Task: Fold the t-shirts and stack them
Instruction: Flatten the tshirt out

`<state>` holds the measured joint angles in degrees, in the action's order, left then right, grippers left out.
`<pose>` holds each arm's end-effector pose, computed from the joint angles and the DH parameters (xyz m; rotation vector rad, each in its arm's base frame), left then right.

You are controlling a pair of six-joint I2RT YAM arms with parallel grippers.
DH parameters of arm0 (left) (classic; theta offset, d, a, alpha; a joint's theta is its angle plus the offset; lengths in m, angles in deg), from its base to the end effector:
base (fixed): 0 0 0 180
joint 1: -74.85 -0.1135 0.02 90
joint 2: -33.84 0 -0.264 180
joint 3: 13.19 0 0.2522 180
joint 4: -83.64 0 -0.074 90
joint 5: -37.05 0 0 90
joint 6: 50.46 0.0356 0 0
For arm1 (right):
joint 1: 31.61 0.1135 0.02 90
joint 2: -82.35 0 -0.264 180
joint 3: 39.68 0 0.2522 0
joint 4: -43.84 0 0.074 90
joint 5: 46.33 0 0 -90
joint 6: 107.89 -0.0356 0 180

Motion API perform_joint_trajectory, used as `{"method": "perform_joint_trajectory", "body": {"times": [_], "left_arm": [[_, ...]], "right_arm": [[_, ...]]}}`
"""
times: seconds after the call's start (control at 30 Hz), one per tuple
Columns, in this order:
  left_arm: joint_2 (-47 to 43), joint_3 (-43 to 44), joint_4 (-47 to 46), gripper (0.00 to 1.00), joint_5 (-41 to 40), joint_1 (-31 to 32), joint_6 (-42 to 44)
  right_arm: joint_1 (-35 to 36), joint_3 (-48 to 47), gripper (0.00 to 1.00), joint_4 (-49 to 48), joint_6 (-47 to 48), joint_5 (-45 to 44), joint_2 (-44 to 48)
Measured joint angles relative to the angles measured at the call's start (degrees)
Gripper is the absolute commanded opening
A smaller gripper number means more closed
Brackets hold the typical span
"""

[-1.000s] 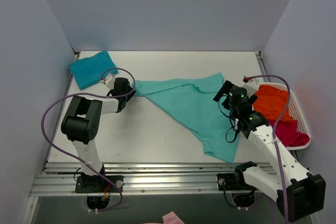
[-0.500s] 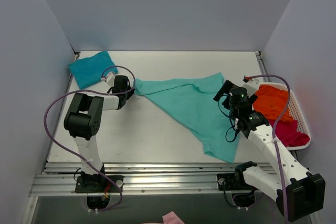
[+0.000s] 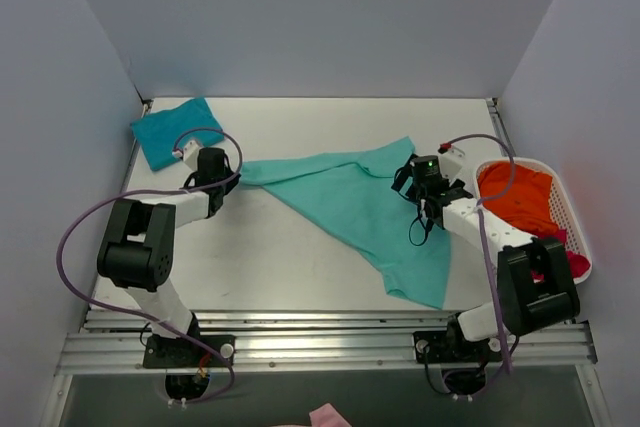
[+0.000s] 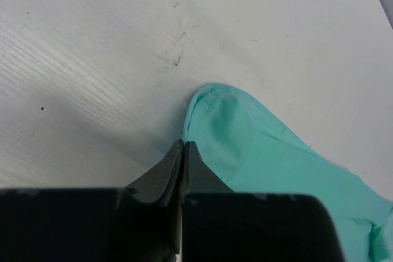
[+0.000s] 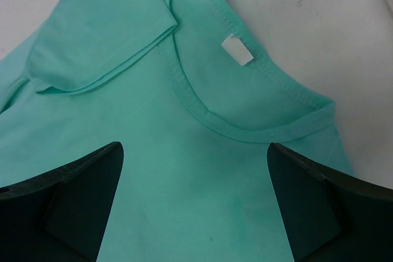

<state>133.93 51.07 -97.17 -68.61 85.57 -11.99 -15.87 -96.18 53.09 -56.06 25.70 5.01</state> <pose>0.3549 -0.0574 0.1636 -0.9017 1.9789 -0.3281 0.2832 0.0684 0.2273 0.5873 1.9926 0.2489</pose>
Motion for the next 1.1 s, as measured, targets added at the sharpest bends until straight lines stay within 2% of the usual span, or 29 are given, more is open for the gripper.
{"method": "perform_joint_trajectory", "body": {"times": [0.3,0.47,0.73,1.1], "left_arm": [[1.84,-1.07,-1.49,0.02,4.42,-2.19,2.23],[3.72,-1.44,-3.30,0.02,6.69,-3.65,3.06],[4.94,-1.42,-4.63,0.02,8.68,-4.31,4.04],[5.01,-1.42,-5.07,0.02,9.07,-4.33,4.24]], "right_arm": [[-0.07,-14.19,0.93,-5.79,-1.95,-2.23,-21.14],[-0.02,-21.75,0.92,-7.65,-1.90,-4.15,-27.98],[-0.02,-25.00,0.91,-8.17,-1.84,-5.66,-33.86],[-0.02,-25.33,0.90,-8.61,-1.29,-6.03,-36.61]]}}
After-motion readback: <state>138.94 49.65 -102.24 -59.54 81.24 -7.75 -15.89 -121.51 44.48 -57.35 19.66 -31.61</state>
